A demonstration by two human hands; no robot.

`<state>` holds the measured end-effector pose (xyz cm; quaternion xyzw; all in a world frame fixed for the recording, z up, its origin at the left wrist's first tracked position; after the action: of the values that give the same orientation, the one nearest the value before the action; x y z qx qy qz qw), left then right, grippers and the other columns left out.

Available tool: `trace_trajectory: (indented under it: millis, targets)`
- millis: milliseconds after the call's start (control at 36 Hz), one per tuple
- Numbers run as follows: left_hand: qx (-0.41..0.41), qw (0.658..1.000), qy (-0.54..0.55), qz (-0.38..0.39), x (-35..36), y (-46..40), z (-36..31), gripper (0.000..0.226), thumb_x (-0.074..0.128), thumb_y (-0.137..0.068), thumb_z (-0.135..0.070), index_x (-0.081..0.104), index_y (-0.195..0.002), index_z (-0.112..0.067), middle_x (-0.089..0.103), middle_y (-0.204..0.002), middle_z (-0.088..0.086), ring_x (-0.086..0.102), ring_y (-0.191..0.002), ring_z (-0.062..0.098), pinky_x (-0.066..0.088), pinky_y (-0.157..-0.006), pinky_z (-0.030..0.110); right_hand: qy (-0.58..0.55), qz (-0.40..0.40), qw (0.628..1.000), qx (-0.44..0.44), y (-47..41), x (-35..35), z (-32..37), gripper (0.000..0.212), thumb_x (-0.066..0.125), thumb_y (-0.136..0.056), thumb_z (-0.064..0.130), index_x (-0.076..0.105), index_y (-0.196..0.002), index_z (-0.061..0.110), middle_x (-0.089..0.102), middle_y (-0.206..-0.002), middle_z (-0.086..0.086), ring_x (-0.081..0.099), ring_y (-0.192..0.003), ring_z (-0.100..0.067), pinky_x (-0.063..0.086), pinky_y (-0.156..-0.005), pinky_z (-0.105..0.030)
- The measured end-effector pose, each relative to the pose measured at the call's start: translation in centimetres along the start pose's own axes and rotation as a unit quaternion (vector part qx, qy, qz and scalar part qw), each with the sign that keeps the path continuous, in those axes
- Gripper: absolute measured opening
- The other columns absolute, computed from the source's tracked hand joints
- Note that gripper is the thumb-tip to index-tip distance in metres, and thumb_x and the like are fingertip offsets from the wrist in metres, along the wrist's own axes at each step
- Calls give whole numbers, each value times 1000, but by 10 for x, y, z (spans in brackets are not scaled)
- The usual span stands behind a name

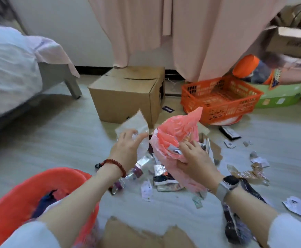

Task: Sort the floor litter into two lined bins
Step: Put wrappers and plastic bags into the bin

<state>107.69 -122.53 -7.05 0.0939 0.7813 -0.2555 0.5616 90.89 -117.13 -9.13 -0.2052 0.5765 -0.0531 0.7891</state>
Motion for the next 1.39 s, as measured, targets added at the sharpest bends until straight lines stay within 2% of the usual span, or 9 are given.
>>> trace_trajectory:
  millis: [306, 444, 583, 694, 750, 889, 1056, 1306, 1389]
  targets:
    - [-26, 999, -41, -14, -76, 141, 151, 80, 56, -61, 15, 37, -120, -36, 53, -114, 14, 55, -100, 38, 54, -75, 47, -102, 9, 991, -83, -57, 33, 154, 41, 49, -76, 34, 54, -104, 4, 62, -101, -14, 50, -88, -34, 41, -67, -37]
    - [-169, 917, -78, 352, 0, 233, 198, 84, 54, -77, -60, 1, -142, -48, 11, -154, -3, 8, -143, 22, 12, -112, 52, -103, 59, 983, -143, -62, 63, 220, 25, 54, -75, 26, 47, -91, 8, 56, -95, -9, 45, -88, -31, 39, -64, -37]
    - [-197, 949, 40, 243, -42, 226, 222, 132, 36, -25, -99, -5, -140, -49, -13, -153, -15, -17, -142, 15, -6, -114, 56, -41, 161, 959, -229, -61, 84, 273, 27, 59, -81, 24, 46, -99, 8, 52, -102, -6, 34, -90, -19, 30, -68, -31]
    - [-237, 916, 295, 132, -91, 210, 220, 121, 72, -44, -55, 1, -141, -46, 37, -146, 1, 38, -130, 6, 24, -115, 43, -58, 190, 932, -304, -50, 94, 316, 28, 61, -78, 25, 49, -98, 8, 54, -98, -7, 33, -88, -18, 37, -70, -34]
    - [-184, 912, 342, 135, -96, 205, 203, 115, 84, -54, -24, 11, -138, -52, 73, -88, -2, 61, -78, -7, 39, -102, 24, -71, 203, 916, -338, -39, 104, 338, 26, 61, -77, 25, 49, -93, 9, 53, -95, -7, 41, -89, -24, 39, -73, -35]
    - [-231, 888, 395, 40, -77, 225, 234, 126, 82, -58, 5, -2, -146, -27, 65, -69, -3, 57, -63, -6, 47, -68, 9, -199, 270, 898, -284, -20, 144, 360, 48, 64, -79, 20, 46, -120, 4, 49, -114, -13, 49, -104, -30, 43, -91, -41]
    - [-251, 912, 321, -38, -68, 252, 262, 92, 77, -60, -47, 28, -138, -39, 43, -131, -26, 40, -119, -15, 33, -100, 9, -249, 304, 866, -310, 1, 153, 360, 69, 58, -80, 22, 28, -141, 12, 28, -146, -3, 28, -136, -17, 33, -109, -37]
    - [-106, 979, 150, -91, -64, 240, 237, 56, 54, -71, -1, 47, -117, -32, 47, -81, 7, 44, -74, 9, 36, -74, 3, -52, 332, 924, -184, -13, 151, 273, 80, 32, -80, 73, 6, -146, 36, 10, -157, 5, -7, -145, -17, 0, -118, -49]
    - [-92, 982, 133, -101, -63, 240, 233, 56, 56, -69, 6, 51, -114, -28, 39, -78, 2, 38, -69, 6, 34, -70, 0, -13, 397, 901, -172, -10, 159, 263, 81, 32, -77, 77, 20, -145, 35, 40, -143, 2, 15, -142, -22, -1, -117, -49]
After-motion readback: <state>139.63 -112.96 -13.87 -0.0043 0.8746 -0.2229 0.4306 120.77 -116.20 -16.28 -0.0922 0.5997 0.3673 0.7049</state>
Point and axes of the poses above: each hand's wrist, its own y-axis away from the middle knuckle, its own x-axis out of the palm, z = x × y, the point moved 9 cm from there along -y, towards the middle knuckle
